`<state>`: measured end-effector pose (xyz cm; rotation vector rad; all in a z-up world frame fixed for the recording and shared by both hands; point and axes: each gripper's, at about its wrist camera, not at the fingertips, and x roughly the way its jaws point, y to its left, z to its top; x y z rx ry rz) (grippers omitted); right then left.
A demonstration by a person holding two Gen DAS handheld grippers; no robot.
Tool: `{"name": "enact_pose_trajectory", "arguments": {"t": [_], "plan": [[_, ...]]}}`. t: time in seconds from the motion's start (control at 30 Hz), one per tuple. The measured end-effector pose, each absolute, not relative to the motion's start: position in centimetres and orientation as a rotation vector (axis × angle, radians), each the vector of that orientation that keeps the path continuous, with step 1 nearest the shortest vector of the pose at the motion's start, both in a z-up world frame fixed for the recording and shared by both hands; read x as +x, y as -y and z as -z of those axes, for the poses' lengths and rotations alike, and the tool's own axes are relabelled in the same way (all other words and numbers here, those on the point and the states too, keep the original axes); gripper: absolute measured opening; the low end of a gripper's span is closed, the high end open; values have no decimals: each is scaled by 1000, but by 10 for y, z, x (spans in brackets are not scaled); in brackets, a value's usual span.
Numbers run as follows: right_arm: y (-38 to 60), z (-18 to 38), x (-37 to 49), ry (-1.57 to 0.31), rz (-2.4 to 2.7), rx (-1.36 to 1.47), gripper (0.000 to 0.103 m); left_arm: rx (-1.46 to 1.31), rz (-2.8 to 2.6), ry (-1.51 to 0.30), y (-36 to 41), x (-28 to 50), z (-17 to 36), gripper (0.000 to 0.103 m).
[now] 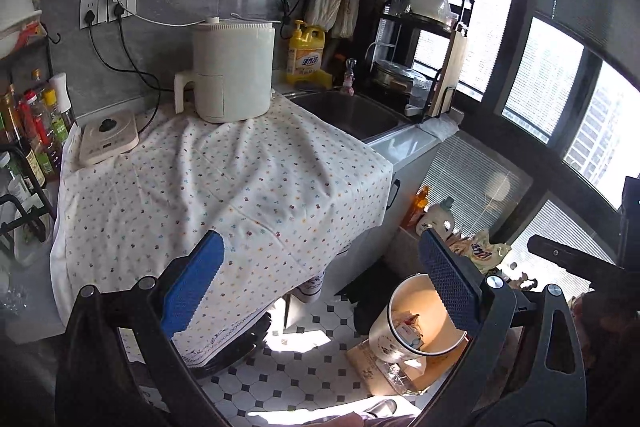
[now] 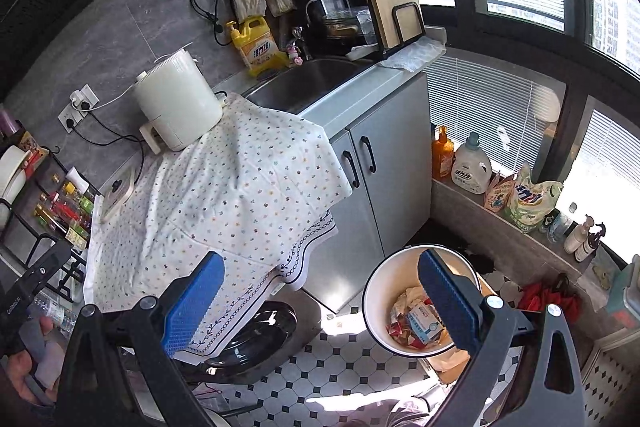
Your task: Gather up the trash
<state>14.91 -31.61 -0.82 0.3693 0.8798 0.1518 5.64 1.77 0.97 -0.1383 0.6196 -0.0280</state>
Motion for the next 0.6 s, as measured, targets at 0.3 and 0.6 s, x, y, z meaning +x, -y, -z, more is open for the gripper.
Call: {"name": "enact_pose_trajectory", "arguments": {"t": [0.3,0.6], "plan": [[285,-14,129,-822,-219,330,95,-178,-38,-552,-38,15,-25,97],[264,-30,118,-784,-274,299,95,-188,-86,-522,-50,-7,-31,97]]}}
